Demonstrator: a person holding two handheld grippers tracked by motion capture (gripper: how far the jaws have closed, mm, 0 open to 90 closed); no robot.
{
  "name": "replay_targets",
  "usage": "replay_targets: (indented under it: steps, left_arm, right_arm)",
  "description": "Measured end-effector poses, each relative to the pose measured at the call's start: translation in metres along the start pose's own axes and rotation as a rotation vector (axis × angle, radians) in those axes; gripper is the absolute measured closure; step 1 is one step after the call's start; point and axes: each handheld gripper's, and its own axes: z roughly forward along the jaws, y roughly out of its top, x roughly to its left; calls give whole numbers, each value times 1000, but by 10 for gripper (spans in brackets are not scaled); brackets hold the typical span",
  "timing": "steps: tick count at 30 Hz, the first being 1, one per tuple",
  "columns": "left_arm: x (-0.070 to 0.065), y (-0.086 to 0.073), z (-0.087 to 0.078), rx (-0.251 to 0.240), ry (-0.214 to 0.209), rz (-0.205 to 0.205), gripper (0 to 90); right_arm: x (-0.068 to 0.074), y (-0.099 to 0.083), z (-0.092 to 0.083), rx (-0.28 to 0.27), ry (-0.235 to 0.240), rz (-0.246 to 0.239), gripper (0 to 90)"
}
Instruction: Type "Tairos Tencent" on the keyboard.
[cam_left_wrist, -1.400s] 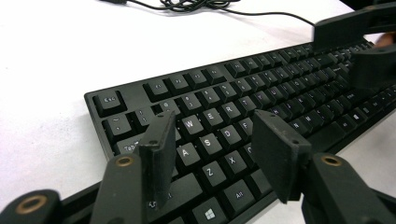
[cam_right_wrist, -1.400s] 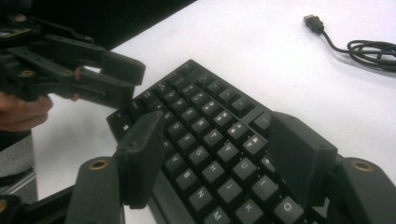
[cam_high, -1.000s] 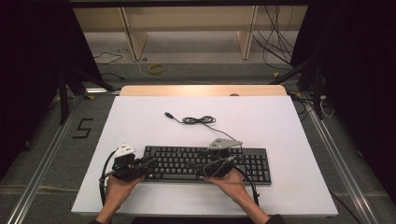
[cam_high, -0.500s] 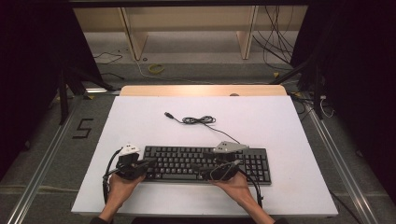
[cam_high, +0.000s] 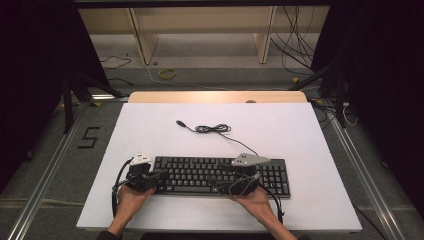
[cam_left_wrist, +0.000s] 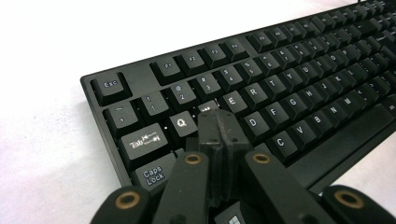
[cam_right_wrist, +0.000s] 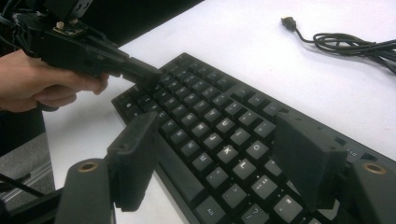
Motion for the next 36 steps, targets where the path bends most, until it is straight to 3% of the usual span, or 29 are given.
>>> replay_targets:
  steps: [9, 11, 19, 23, 25, 33, 36]
  left_arm:
    - [0, -2, 5, 30, 12, 7, 892]
    - [-1, -1, 4, 41, 23, 26, 892]
    - [-4, -1, 4, 27, 33, 22, 890]
    - [-6, 0, 0, 4, 18, 20, 837]
    - [-8, 0, -2, -18, 1, 19, 815]
    - [-14, 0, -9, -80, -67, 15, 548]
    - [-15, -1, -11, -92, -77, 15, 505]
  right_arm:
    - [-1, -1, -1, -2, -4, 1, 319]
    - [0, -1, -1, -1, -5, 0, 319]
    - [0, 0, 2, 2, -12, -3, 322]
    - [-1, 2, 5, 10, -20, -5, 343]
    - [-2, 3, 7, 16, -32, -3, 382]
    - [-7, 10, 21, 54, -63, -1, 622]
    - [-7, 12, 25, 65, -64, -2, 675]
